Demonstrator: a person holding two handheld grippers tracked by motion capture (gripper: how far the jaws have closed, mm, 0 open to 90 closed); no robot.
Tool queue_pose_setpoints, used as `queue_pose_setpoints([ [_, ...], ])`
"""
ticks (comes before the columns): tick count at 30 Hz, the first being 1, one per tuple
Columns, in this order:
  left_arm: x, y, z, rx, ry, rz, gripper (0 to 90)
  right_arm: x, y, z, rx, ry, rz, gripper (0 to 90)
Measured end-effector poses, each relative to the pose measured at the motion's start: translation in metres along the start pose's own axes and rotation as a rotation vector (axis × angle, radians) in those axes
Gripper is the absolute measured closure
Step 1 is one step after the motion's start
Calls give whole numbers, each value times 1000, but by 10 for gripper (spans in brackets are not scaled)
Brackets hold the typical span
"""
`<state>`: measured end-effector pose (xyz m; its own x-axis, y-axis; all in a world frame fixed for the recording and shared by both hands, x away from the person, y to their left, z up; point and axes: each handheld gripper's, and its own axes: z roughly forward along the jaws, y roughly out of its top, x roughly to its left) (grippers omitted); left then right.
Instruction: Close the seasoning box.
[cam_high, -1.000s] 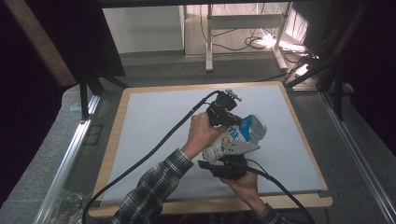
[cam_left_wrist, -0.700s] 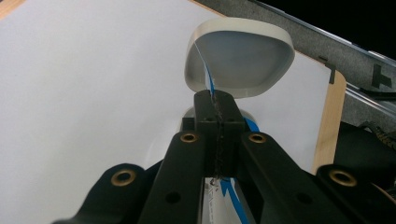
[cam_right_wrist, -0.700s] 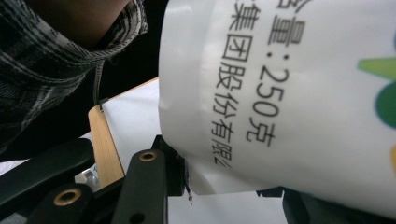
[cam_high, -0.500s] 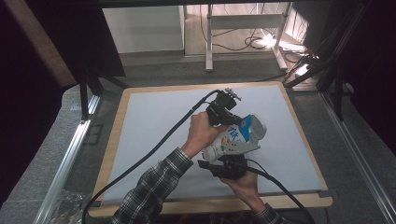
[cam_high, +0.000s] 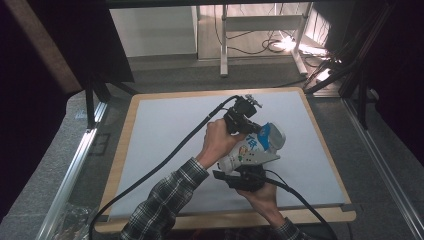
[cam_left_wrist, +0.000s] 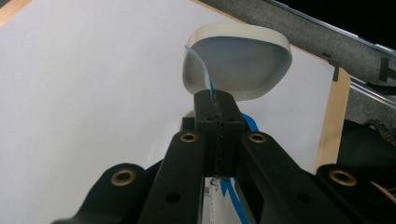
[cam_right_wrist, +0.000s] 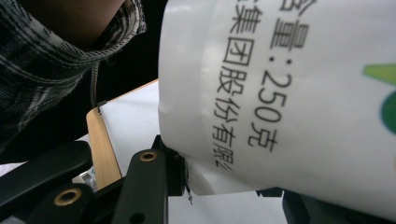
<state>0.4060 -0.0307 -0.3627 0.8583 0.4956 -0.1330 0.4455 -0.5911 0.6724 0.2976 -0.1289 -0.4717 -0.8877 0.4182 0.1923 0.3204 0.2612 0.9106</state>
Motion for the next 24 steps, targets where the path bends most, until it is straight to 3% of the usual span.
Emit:
queue_pose_setpoints([
  [24, 1, 0, 0, 5, -1, -6, 900, 0, 0, 1, -4, 4, 4, 629],
])
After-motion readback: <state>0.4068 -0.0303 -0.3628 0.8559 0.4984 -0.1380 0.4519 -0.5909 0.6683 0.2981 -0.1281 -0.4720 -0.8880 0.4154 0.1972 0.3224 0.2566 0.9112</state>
